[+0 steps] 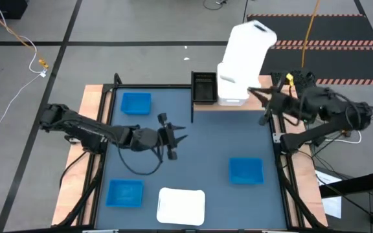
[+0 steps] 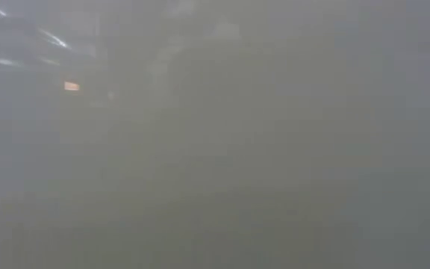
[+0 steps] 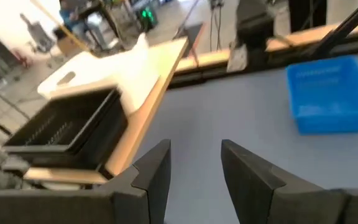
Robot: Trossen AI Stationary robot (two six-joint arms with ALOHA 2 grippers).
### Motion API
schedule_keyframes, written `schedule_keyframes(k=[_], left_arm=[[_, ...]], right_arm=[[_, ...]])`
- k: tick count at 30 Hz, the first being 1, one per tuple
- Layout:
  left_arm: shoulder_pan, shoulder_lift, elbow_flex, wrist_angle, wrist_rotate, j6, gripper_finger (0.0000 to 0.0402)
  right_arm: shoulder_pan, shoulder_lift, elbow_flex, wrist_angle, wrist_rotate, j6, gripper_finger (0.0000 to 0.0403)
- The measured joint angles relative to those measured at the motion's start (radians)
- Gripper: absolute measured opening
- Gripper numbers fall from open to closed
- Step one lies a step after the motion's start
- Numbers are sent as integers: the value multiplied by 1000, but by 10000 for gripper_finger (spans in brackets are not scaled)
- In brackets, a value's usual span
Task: Stack baskets on shelf by color
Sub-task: Stack the right white bin on top of the white bin into the shelf
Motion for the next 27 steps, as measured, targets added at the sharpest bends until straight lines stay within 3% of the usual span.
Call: schedule_keyframes(k=[6,12,21,27], left_arm=[[125,9,-1,-92,111,-60,145],[175,6,-1,-108,151,-65,145],[191,6,-1,-157,181,-18,145],[204,6,-1,-139,182,35,145]], right_arm=[[-260,175,225,-308,-188,88,2],[-463,341,380,-578,-449,158,2],[-625,359,338,-639,-688,165,2],[-688,354,297,-618,-687,104,2]])
